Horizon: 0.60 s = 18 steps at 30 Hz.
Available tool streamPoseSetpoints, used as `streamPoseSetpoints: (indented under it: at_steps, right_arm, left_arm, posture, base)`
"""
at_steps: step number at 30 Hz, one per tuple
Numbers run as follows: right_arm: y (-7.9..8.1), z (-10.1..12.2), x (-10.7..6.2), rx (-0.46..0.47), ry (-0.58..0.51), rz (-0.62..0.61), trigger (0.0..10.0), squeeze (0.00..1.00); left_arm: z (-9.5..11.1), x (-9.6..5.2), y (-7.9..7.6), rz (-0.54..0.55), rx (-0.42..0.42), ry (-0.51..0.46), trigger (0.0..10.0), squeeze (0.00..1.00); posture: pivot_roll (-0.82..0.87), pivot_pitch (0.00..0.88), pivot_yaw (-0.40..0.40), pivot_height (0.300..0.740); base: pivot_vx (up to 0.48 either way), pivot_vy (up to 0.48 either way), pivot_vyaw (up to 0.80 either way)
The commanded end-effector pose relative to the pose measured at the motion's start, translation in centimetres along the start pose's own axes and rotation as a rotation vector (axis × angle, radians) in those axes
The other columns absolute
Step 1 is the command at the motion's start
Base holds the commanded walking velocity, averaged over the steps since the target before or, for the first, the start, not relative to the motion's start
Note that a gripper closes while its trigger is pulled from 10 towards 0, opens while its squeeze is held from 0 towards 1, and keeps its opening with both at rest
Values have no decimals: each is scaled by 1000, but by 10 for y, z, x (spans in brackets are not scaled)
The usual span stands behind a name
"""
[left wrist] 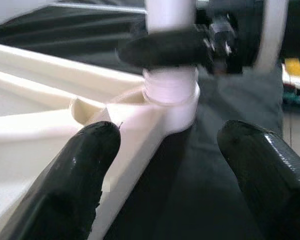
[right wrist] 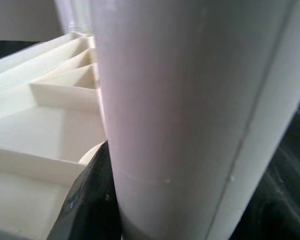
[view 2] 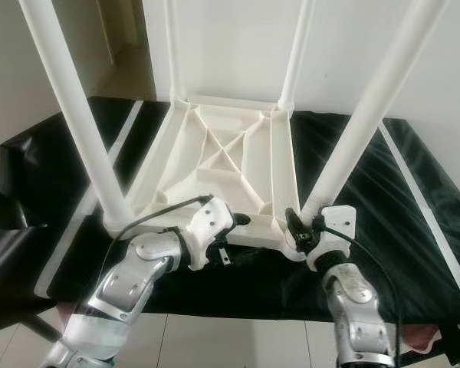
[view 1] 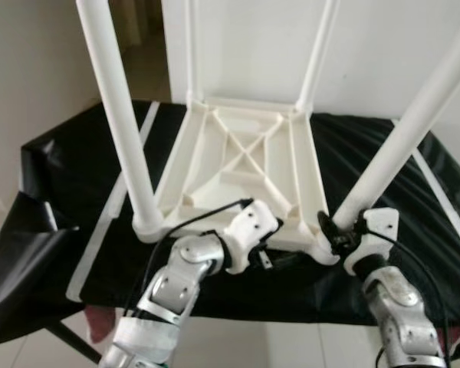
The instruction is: Building children table
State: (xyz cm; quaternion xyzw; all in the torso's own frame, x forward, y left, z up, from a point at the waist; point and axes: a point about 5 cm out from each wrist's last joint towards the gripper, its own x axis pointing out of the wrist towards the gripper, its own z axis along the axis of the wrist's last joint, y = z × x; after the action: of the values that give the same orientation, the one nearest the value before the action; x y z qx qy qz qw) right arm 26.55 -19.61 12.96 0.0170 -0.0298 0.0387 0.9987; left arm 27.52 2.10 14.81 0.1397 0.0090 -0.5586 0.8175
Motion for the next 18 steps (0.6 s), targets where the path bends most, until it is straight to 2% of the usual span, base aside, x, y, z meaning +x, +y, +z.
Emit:
streamPoseSetpoints:
  at_steps: [1,4,7,10,17,18]
  right_arm:
    - [-2,-2,-3,29,20,-105,10000,0]
    - [1,-3,-5,44,23,-157,10000,0]
    - [9,-8,-8,46,48,-342,10000,0]
    - [14,-12,-8,62,68,-398,10000,0]
    - [19,-7,-3,71,46,-362,10000,0]
    - [19,-5,-2,62,37,-345,10000,784]
  left_arm:
    - [-5,0,-3,36,6,15,10000,0]
    - [-4,0,-4,34,-6,6,10000,0]
    - [-1,1,-4,44,-47,-19,10000,0]
    - [-2,1,-5,46,-49,-16,10000,0]
    - [-2,0,-6,31,-46,-17,10000,0]
    - [-2,-1,-6,30,-41,-14,10000,0]
  posture:
    - [-12,0,-58,740]
    - [-11,0,-60,740]
    - [-14,0,-60,740]
    - [-14,0,-57,740]
    - [-19,0,-44,740]
    - [-19,0,-44,740]
  base:
    - [0,0,0]
    - [0,0,0]
    - [0,0,0]
    - [0,0,0]
    - [0,0,0]
    - [0,0,0]
